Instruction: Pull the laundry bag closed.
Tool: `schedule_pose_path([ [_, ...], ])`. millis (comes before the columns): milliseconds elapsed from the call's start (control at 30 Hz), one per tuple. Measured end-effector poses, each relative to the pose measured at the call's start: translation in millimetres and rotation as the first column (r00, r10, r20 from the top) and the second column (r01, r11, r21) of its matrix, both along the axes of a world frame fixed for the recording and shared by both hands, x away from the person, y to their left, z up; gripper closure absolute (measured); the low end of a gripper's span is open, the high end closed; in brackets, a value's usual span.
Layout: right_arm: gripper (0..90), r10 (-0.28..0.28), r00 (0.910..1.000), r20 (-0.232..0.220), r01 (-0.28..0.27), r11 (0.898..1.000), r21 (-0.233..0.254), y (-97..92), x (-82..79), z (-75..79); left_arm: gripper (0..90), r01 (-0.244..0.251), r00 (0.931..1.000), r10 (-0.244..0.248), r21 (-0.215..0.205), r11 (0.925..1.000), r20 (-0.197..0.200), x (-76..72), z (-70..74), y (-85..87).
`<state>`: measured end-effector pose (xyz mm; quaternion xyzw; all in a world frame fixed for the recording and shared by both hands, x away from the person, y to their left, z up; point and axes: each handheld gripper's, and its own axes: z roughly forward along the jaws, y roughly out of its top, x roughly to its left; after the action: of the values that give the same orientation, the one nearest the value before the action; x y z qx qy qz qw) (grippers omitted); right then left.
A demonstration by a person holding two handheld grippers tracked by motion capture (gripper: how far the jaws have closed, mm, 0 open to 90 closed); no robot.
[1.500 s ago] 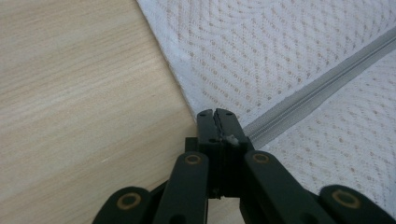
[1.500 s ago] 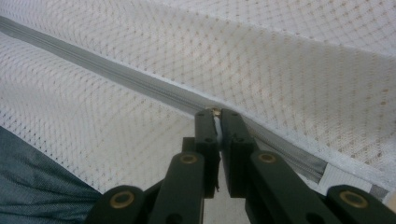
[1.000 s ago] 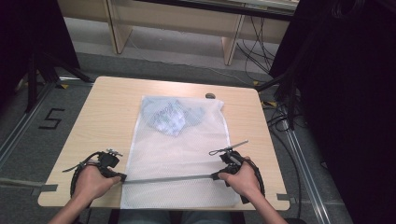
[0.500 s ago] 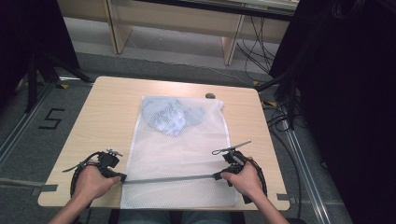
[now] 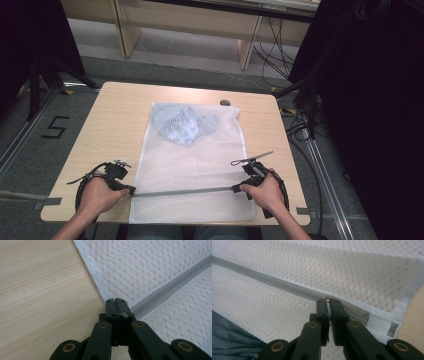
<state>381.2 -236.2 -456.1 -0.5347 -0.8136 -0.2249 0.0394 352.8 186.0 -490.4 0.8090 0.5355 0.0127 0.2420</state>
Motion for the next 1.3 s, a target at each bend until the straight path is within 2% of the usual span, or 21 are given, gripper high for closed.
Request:
schedule_pose_path([
  [100,87.0,0.004,1.0,-0.007,-0.004,1.0,-0.004,-1.1,0.7,-0.3,89.5,0.003,1.0,-0.003,0.003,1.0,-0.003,0.1,0.2,0.1],
  [133,87.0,-0.021,0.9998,0.003,0.021,1.0,0.0,-1.3,-0.3,-0.6,89.5,-0.001,1.0,0.001,-0.001,1.0,0.0,-0.1,-0.1,-0.1],
  [167,87.0,-0.018,0.9998,-0.008,0.018,1.0,-0.002,-1.8,-0.2,-0.1,89.5,0.0,1.0,0.0,-0.001,1.0,0.0,0.0,0.0,0.1],
  [367,87.0,-0.004,1.0,-0.002,0.004,1.0,0.005,-5.0,1.0,-0.6,89.5,0.0,1.0,0.0,-0.001,1.0,0.001,-0.1,-0.1,0.1],
  [467,87.0,-0.02,0.9998,0.001,0.02,1.0,-0.012,-5.9,0.5,-0.8,89.5,0.001,1.0,-0.001,-0.001,1.0,0.001,0.0,-0.1,0.2],
  [500,87.0,-0.019,0.9998,0.001,0.019,1.0,-0.013,-6.3,0.6,-1.0,89.5,0.021,0.9997,-0.021,0.007,0.9998,0.01,1.1,-0.2,1.4],
  [600,87.0,-0.024,0.9997,-0.002,0.024,1.0,-0.011,-8.3,0.4,-0.8,89.5,0.019,0.9998,-0.019,0.007,0.9998,0.009,1.0,-0.1,1.3],
  [633,87.0,-0.029,0.9996,0.004,0.03,1.0,-0.01,-8.9,0.4,-0.5,89.5,0.001,1.0,-0.001,-0.002,1.0,0.001,0.0,-0.2,0.2],
  [667,87.0,-0.031,0.9994,0.011,0.032,0.999,-0.011,-9.6,0.5,-0.4,89.5,0.027,0.9995,-0.028,0.01,0.9996,0.014,1.4,-0.2,1.9],
  [700,87.0,-0.037,0.9993,0.008,0.037,0.999,-0.018,-10.0,0.4,0.5,89.5,0.027,0.9995,-0.028,0.01,0.9996,0.014,1.4,-0.2,1.9],
  [733,87.0,-0.037,0.9993,0.008,0.037,0.999,-0.018,-10.0,0.4,0.5,89.5,0.001,1.0,-0.001,-0.002,1.0,0.0,-0.1,-0.1,0.1],
  [867,87.0,-0.033,0.9994,0.007,0.033,0.999,-0.003,-12.9,0.7,-0.3,89.5,0.001,1.0,-0.001,-0.001,1.0,0.001,0.0,-0.1,0.0],
  [967,87.0,-0.052,0.9986,0.008,0.052,0.999,-0.015,-13.5,0.8,0.1,89.5,0.005,1.0,-0.005,0.0,1.0,0.001,0.0,0.0,0.3],
  [1067,87.0,-0.046,0.9988,0.019,0.046,0.999,-0.007,-15.5,1.5,1.0,89.5,0.003,1.0,-0.003,-0.001,1.0,0.001,0.0,-0.1,0.3],
  [1100,87.0,-0.061,0.9981,0.01,0.061,0.998,-0.013,-15.5,1.2,1.5,89.5,0.003,1.0,-0.003,-0.001,1.0,0.001,0.0,-0.1,0.3],
  [1167,87.0,-0.049,0.9986,0.019,0.05,0.999,-0.005,-17.2,1.6,1.8,89.5,0.004,1.0,-0.004,0.0,1.0,0.001,0.0,0.0,0.2],
  [1300,87.0,-0.068,0.9976,0.009,0.068,0.998,-0.007,-17.4,1.2,2.6,89.5,0.005,1.0,-0.005,-0.001,1.0,0.001,0.0,-0.1,0.4],
])
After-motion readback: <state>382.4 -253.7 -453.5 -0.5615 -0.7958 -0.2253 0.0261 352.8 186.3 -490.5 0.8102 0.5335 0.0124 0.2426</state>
